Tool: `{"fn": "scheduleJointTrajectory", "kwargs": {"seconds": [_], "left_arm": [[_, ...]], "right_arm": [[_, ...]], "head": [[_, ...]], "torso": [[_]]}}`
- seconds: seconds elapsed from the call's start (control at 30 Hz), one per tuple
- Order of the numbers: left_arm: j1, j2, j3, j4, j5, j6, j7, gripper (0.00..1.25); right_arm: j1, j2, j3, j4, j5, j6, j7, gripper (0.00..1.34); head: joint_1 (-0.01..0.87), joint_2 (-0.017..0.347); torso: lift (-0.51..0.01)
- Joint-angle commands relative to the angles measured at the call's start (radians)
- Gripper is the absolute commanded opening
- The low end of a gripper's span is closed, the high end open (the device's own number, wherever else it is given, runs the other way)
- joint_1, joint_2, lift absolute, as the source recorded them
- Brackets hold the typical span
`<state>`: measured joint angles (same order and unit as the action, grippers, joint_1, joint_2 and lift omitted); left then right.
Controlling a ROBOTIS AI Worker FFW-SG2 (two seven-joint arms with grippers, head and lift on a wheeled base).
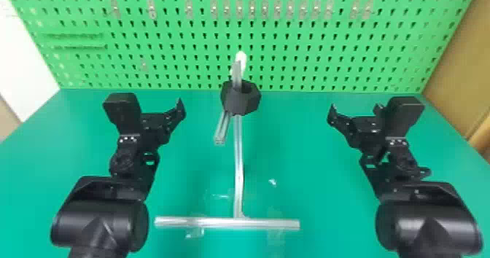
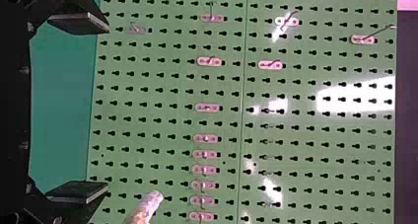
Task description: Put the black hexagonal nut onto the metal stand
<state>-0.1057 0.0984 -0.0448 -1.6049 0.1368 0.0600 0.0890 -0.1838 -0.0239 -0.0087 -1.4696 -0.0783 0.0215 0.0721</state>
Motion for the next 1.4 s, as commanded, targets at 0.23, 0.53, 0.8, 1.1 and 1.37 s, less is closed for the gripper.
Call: {"fn": "scheduleJointTrajectory", "kwargs": {"seconds": [0.23, 0.53, 0.8, 1.1, 1.37], "left_arm": [[-0.003, 0.000, -0.001, 0.000, -0.003, 0.000, 0.000, 1.09], [-0.003, 0.000, -0.003, 0.000, -0.002, 0.000, 0.000, 1.09], [-0.003, 0.000, -0.004, 0.000, 0.000, -0.002, 0.000, 1.09], [-0.008, 0.000, -0.007, 0.003, 0.000, -0.003, 0.000, 1.09], [-0.006, 0.000, -0.007, 0.006, 0.010, -0.006, 0.000, 1.09]], "right_arm": [[-0.003, -0.001, 0.001, 0.000, -0.005, 0.000, 0.000, 1.27], [-0.002, 0.001, -0.004, 0.000, -0.006, 0.000, 0.000, 1.27], [-0.002, 0.002, -0.004, 0.000, -0.006, 0.000, 0.000, 1.27], [-0.003, 0.002, -0.004, 0.000, -0.006, 0.000, 0.000, 1.27], [-0.003, 0.002, -0.007, 0.000, -0.006, -0.002, 0.000, 1.27]], "head": [[0.693, 0.081], [0.693, 0.081], [0.693, 0.081], [0.693, 0.081], [0.693, 0.081]], "torso": [[-0.001], [-0.001], [-0.001], [-0.001], [-0.001]]}}
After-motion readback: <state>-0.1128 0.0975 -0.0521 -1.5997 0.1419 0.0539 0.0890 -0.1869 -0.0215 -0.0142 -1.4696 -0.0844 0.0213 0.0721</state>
